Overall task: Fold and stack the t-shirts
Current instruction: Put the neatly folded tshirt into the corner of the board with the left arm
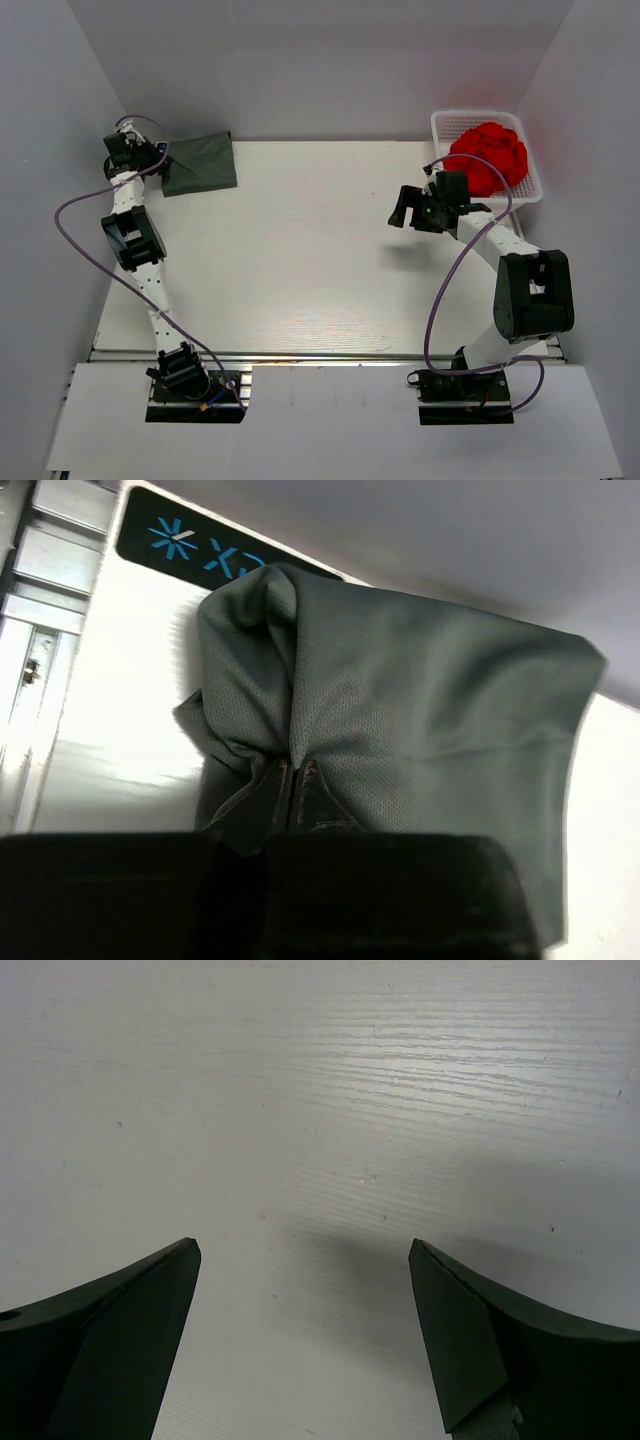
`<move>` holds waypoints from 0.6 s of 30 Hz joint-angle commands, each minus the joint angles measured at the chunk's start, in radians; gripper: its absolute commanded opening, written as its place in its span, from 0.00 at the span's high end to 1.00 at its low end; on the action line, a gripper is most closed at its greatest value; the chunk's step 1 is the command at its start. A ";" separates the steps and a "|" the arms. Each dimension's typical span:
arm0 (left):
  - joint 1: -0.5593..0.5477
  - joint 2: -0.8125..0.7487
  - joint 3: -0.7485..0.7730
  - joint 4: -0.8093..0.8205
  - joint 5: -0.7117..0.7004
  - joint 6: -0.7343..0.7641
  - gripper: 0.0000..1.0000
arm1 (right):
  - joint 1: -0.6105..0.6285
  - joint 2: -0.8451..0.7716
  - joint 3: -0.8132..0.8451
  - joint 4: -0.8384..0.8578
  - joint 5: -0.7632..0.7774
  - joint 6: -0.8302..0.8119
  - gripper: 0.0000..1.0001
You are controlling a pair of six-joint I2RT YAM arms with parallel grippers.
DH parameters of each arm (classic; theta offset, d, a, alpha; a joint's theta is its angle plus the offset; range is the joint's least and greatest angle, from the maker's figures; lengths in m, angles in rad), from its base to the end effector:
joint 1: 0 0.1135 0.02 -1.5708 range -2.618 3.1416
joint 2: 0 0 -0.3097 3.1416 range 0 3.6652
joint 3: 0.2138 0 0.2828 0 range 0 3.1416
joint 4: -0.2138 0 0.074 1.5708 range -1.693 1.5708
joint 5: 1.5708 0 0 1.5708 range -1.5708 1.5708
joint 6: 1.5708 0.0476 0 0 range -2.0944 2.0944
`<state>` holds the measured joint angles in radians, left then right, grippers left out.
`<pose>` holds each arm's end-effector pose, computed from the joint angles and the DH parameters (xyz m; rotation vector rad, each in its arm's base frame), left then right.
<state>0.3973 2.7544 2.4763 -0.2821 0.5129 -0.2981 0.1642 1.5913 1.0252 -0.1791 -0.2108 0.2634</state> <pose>0.6424 0.2442 0.1509 -0.4222 2.0447 -0.4845 0.3736 0.0720 0.2438 0.0077 2.3402 0.4589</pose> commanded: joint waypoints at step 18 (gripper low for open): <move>-0.054 -0.360 -0.212 -0.054 -0.260 0.053 0.00 | 0.006 0.012 0.013 0.000 -0.068 -0.013 0.09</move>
<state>0.3634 2.5641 2.2791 -0.2779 0.3790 -0.2768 0.1654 1.6093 1.0252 -0.1837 -0.2623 0.2676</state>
